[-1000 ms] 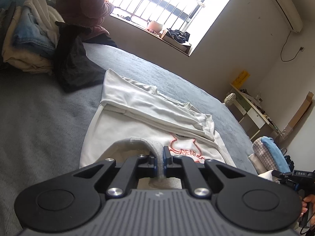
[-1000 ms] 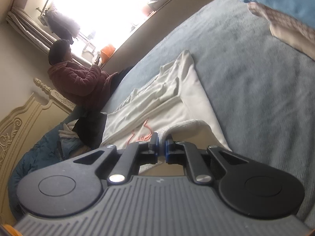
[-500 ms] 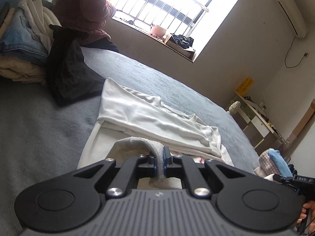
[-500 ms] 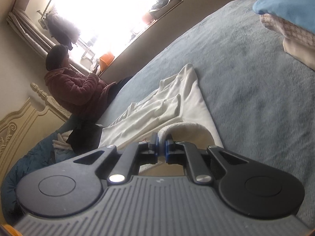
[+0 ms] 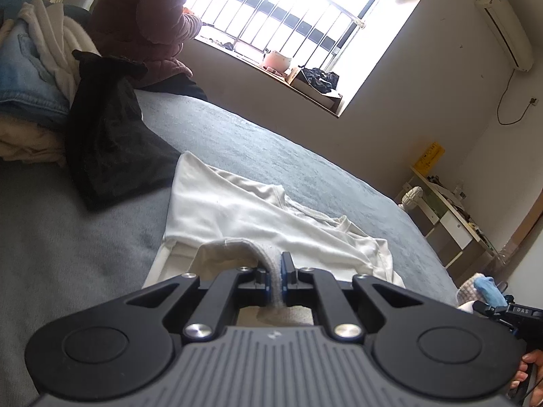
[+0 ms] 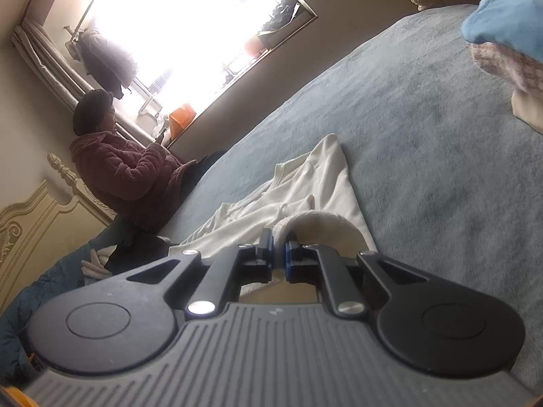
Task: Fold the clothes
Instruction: 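Lift the hem with both grippers and fold it toward the collar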
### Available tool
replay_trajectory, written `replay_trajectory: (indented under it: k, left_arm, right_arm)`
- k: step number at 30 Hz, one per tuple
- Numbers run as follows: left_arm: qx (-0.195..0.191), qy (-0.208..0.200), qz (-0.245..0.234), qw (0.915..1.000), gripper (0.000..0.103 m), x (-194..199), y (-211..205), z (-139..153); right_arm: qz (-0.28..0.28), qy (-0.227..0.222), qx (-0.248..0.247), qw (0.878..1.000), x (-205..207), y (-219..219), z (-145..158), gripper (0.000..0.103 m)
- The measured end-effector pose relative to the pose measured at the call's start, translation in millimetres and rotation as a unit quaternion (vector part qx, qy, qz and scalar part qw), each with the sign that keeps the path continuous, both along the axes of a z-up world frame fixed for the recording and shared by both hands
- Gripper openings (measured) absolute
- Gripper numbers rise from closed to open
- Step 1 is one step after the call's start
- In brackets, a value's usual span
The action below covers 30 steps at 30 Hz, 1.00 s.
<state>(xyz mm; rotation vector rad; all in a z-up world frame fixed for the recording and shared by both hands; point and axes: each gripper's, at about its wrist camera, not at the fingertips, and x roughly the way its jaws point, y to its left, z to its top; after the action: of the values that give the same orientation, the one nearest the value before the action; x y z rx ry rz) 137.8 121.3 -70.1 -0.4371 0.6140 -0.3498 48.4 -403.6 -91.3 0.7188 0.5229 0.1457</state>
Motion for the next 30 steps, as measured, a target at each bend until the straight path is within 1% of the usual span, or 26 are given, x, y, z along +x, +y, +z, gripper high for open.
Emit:
replay_trajectory:
  k: [4, 10, 16, 23, 30]
  left_arm:
    - [0.005, -0.007, 0.002, 1.0000, 0.007, 19, -3, 1]
    - [0.024, -0.023, 0.007, 0.9994, 0.007, 54, -10, 4]
    - [0.036, -0.028, 0.014, 0.9989, 0.007, 90, -19, 4]
    - [0.056, -0.030, 0.021, 0.9978, 0.007, 129, -29, 2]
    - [0.059, -0.016, 0.035, 0.9975, 0.007, 167, -33, -6]
  right_arm:
    - [-0.002, -0.006, -0.008, 1.000, 21, 1, 1, 0.005]
    - [-0.004, -0.018, -0.018, 1.000, 56, 2, 3, 0.005]
    - [-0.006, -0.028, -0.024, 0.999, 96, 1, 3, 0.005]
    - [-0.007, -0.036, -0.025, 0.999, 143, 0, -3, 0.005]
    - [-0.012, -0.039, -0.021, 0.999, 186, -4, -13, 0.005]
